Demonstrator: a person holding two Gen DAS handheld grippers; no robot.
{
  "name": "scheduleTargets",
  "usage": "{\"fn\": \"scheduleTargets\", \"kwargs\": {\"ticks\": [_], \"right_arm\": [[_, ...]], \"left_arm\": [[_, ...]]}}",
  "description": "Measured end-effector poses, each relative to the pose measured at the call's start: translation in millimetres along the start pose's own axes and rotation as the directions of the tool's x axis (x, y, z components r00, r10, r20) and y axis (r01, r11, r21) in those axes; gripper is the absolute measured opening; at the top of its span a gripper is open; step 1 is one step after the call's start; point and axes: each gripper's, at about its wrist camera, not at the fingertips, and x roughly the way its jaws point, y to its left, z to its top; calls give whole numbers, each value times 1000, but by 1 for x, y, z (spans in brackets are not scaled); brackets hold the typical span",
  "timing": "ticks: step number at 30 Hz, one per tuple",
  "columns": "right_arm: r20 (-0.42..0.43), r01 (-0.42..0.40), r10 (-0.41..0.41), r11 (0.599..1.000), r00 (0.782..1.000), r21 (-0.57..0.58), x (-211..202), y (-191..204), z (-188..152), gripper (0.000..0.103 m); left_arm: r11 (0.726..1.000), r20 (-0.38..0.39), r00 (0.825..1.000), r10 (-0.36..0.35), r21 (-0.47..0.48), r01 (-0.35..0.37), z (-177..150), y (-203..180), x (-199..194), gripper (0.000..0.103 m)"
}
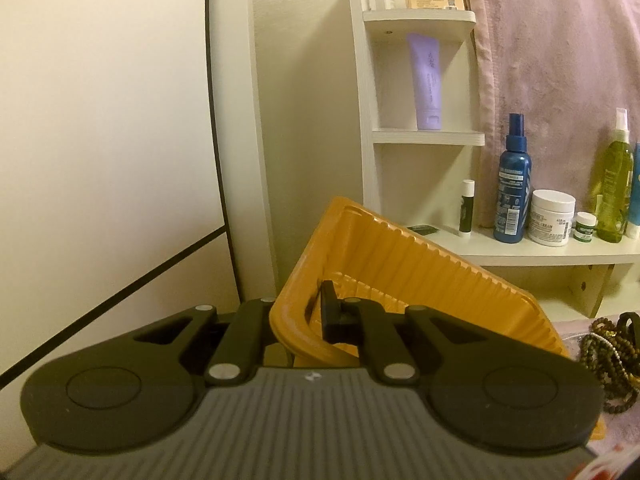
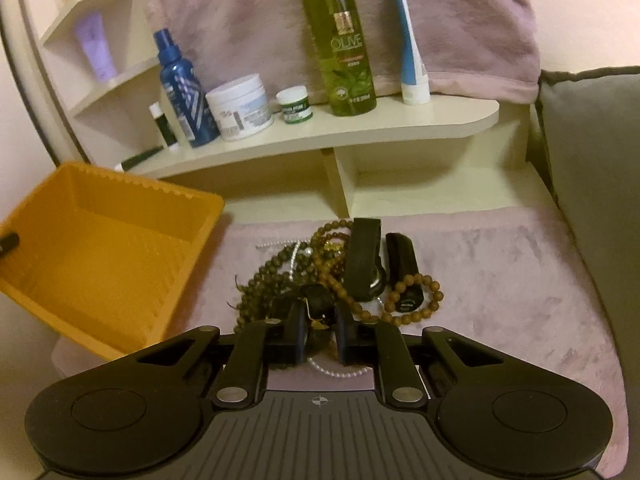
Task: Organize jewelry
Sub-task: 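Carry the black watch into the tilted orange tray and open the right tool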
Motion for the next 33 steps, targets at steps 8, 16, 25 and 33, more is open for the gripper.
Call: {"fn": "scheduleTargets", "kwargs": {"ticks": [8, 16, 25, 33], "right_arm": [[17, -108, 107, 992, 994, 72, -3, 16, 24, 15], [-51, -284, 300, 937, 953, 204, 37, 52, 28, 15], [-173, -335, 395, 895, 902, 296, 89, 86, 15, 15], [-202, -287, 294, 956, 934, 68, 88, 111, 11, 38]], "left_arm": [[1000, -9, 1000, 0, -4, 0, 1, -1, 1, 8], [1000, -22, 1000, -1, -9, 1, 2, -1, 3, 8], [1000, -32, 999, -3, -21, 2, 1, 0, 5, 8], [1000, -41, 999, 2, -20, -3, 1, 1, 8, 9]]}}
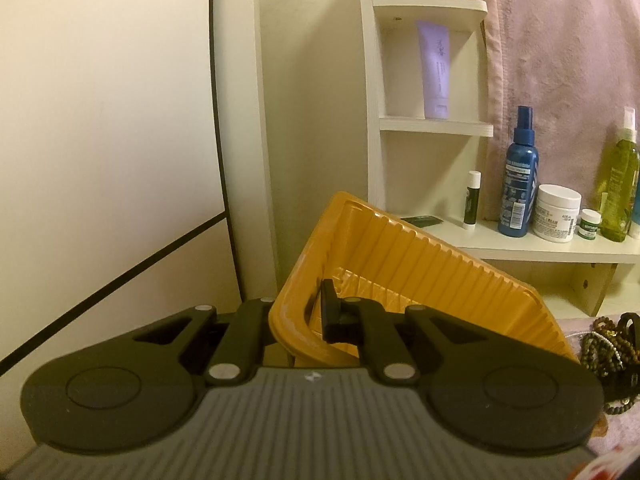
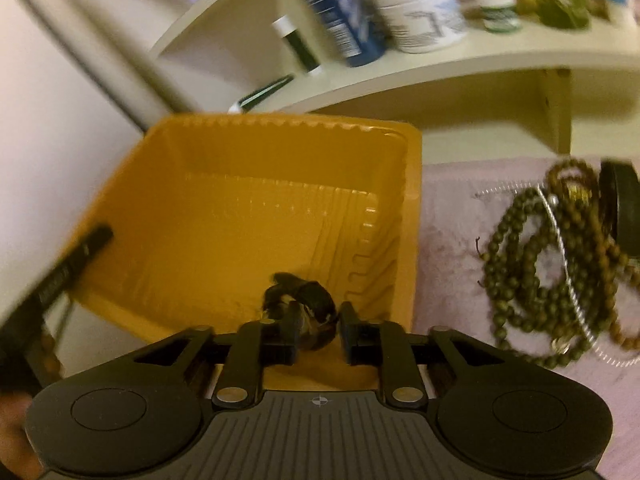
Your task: Organize jewelry
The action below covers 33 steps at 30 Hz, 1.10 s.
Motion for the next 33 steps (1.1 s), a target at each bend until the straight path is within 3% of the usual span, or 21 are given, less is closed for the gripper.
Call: {"fn": "scheduleTargets", "kwargs": {"ticks": [1, 2, 10, 15, 22, 25, 27, 33], "right_arm": [[1, 9, -9, 1000, 1000, -23, 1, 2, -2, 47], [12, 2, -1, 999, 1000, -37, -1, 4, -5, 50], [105, 63, -52, 992, 993, -105, -33, 5, -16, 53], [145, 120, -111, 992, 983, -50, -74, -23, -29, 53], [114, 265, -266, 964, 957, 24, -107, -74, -53, 53], [102, 287, -289, 957, 952, 34, -114, -86, -61, 52], [112, 289, -290, 957, 950, 26, -116, -88, -64, 51], [135, 305, -292, 948, 947, -88, -97, -70, -60, 30]], "left_arm": [[1000, -1, 1000, -2, -1, 2, 0, 0, 0, 9], [1000, -1, 1000, -3, -2, 3, 0, 0, 0, 9], [1000, -4, 1000, 5, 3, -5, -1, 0, 0, 9], [1000, -2, 1000, 7, 8, -7, -1, -1, 1, 9], [1000, -5, 1000, 12, 15, -12, -1, -1, 3, 9], [1000, -5, 1000, 15, 17, -15, -1, -2, 2, 9], [1000, -4, 1000, 18, 21, -18, -1, -3, 1, 9], [999, -4, 1000, 18, 26, -18, 0, -3, 2, 9]]}}
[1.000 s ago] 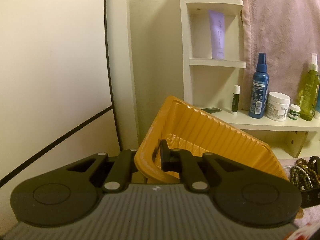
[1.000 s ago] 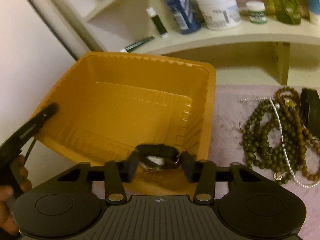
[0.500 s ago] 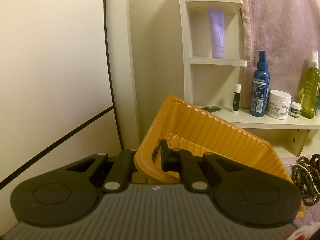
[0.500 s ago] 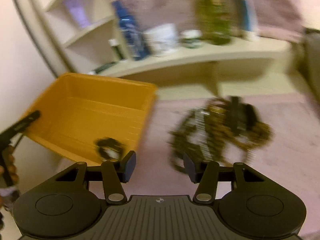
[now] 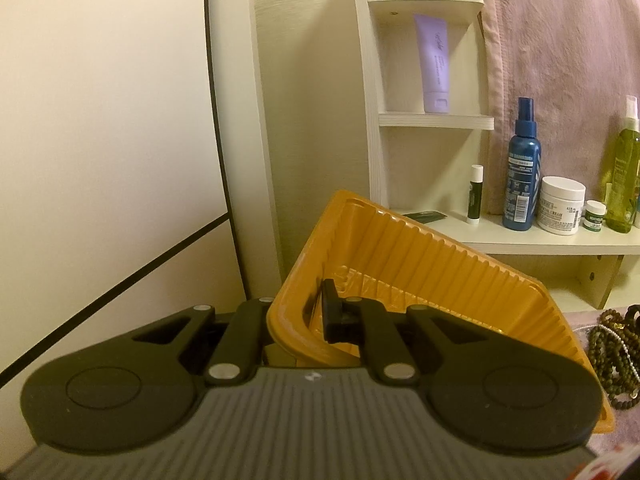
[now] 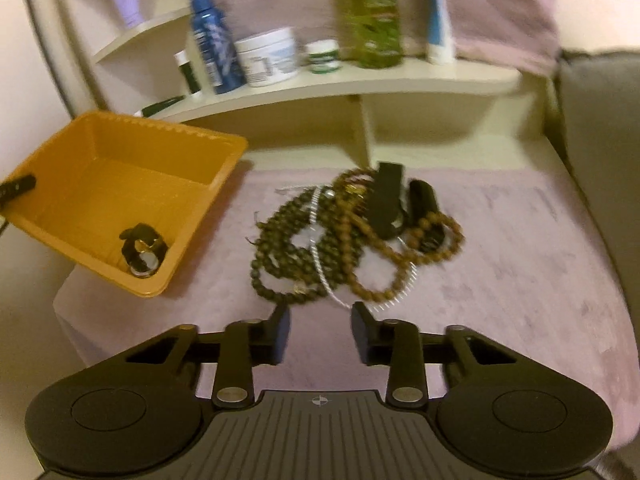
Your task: Organize jewelry
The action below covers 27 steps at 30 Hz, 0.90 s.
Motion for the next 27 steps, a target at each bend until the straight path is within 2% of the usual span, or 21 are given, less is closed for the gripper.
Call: {"fn": "scheduleTargets", "kwargs": {"ticks": [2, 6, 19, 21, 23, 27], "right_arm": [[8, 11, -10, 999, 1000, -50, 7, 9, 1, 24], [17, 21, -20, 994, 1000, -111, 19, 19, 4, 20], [12, 53, -52, 986, 999, -158, 42, 25, 5, 13], [19, 60, -57, 984, 998, -170, 43, 26, 6, 11], [19, 63, -60, 980, 998, -187, 45, 28, 6, 3], [33, 68, -63, 975, 997, -213, 41, 31, 6, 2]], "left_arm": [[1000, -1, 1000, 0, 1, 0, 0, 0, 0, 9], [1000, -1, 1000, -1, 1, 1, 0, 0, 0, 10], [1000, -4, 1000, -3, -2, 3, 0, 0, -1, 9], [1000, -4, 1000, -3, -2, 3, 0, 0, -1, 9], [1000, -4, 1000, -3, -1, 3, 0, 0, -1, 10], [1000, -4, 1000, -2, -2, 2, 0, 1, 0, 10]]}}
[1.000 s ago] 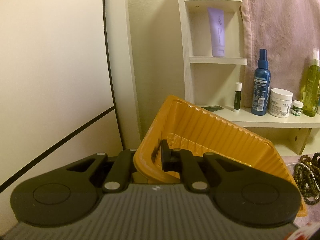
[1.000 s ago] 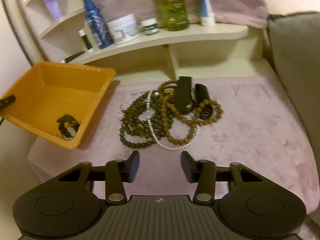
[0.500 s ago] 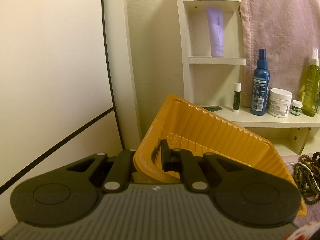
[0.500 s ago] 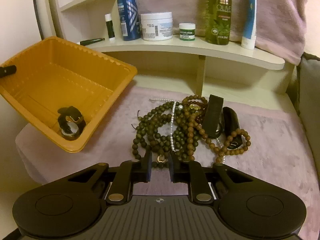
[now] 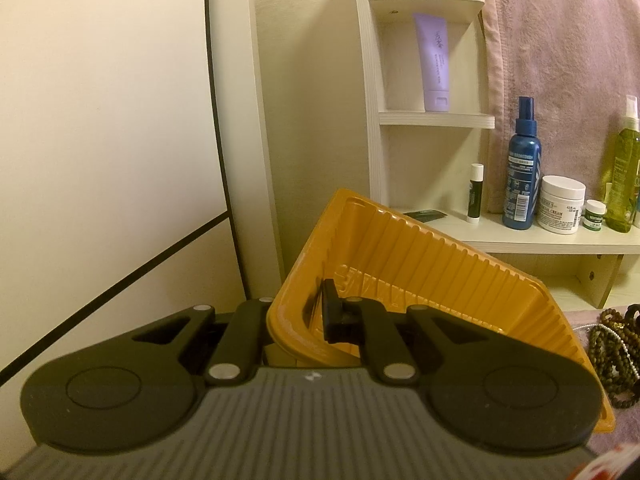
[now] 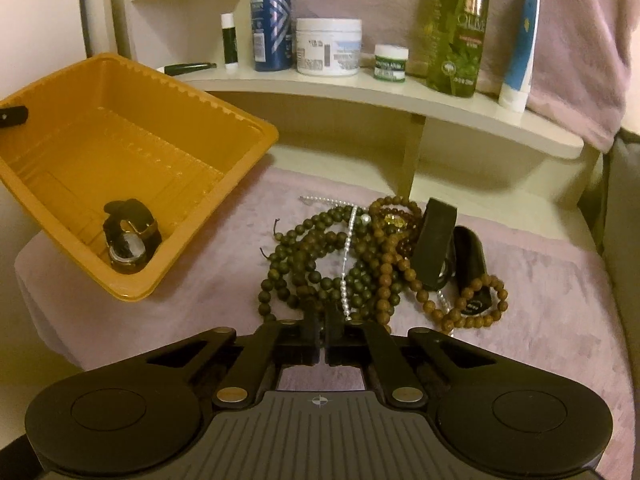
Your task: Organize jewelry
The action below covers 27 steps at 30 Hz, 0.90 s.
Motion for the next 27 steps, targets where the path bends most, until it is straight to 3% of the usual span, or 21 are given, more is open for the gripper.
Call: {"fn": "scheduleTargets", "kwargs": {"ticks": [2, 5, 9, 13, 14, 19, 22, 27], "right_arm": [[7, -12, 12, 1000, 1000, 15, -4, -1, 1, 1], [32, -79, 75, 986, 997, 149, -11, -15, 7, 0], [86, -210, 192, 897, 978, 390, -16, -46, 16, 0], [142, -292, 256, 809, 956, 510, -17, -63, 23, 0], [147, -293, 254, 802, 956, 520, -18, -64, 25, 0], [62, -206, 199, 884, 978, 419, -20, -53, 29, 2], [9, -157, 163, 933, 987, 323, -18, -40, 18, 10], [-29, -115, 124, 968, 992, 225, -10, -24, 5, 18]], "left_arm": [[1000, -1, 1000, -2, -1, 2, 0, 0, 1, 10], [1000, 0, 1000, -3, 1, 3, 0, 0, 1, 10], [1000, 0, 1000, -3, 1, 3, 0, 0, 2, 9], [1000, -1, 1000, -2, -1, 2, 0, 0, 1, 9], [1000, -1, 1000, -1, -1, 1, 0, 0, 1, 9], [1000, 1, 1000, -2, -6, 2, 0, 0, 1, 10], [1000, -1, 1000, -4, -9, 4, 0, 1, 2, 10], [1000, -1, 1000, -3, -8, 3, 0, 0, 2, 10]]}}
